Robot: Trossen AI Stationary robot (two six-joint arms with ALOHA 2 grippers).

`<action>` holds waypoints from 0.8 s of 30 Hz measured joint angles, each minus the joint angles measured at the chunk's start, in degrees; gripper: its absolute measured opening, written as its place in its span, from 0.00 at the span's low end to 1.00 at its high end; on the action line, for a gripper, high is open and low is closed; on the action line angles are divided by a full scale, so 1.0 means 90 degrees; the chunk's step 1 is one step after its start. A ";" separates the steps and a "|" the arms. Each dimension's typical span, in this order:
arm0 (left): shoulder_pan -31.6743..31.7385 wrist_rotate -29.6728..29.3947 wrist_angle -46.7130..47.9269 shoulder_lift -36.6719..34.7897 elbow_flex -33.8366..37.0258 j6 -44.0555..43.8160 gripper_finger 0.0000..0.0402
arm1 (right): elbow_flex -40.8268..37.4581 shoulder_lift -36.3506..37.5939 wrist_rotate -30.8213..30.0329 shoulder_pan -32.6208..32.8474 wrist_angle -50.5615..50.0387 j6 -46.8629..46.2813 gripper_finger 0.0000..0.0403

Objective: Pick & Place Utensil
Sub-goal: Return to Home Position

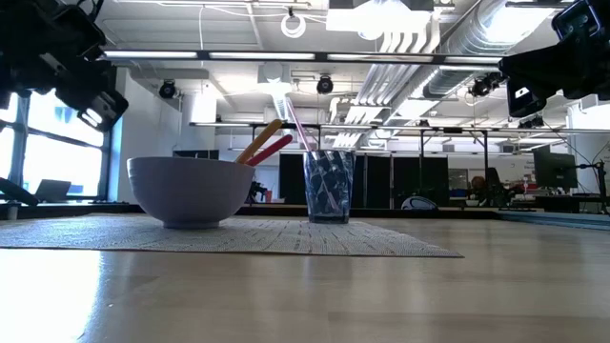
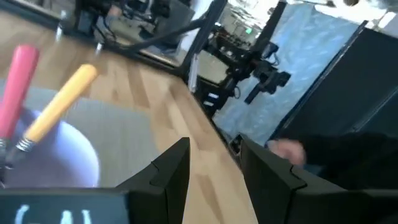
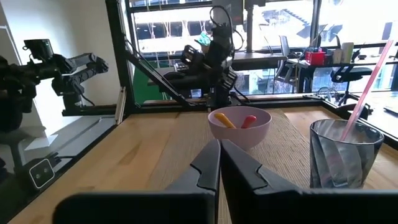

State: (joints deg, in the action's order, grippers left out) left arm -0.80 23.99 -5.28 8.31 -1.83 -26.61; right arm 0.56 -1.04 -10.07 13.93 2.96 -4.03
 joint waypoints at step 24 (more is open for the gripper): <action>-0.0077 -0.3435 0.0401 -0.0826 0.0098 0.0553 0.35 | -0.0005 0.0000 -0.0005 0.0000 0.0031 0.0001 0.02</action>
State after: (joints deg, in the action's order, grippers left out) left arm -1.49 -6.93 -1.67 0.88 -0.95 -21.63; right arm 0.51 -1.04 -10.11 13.93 3.25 -4.03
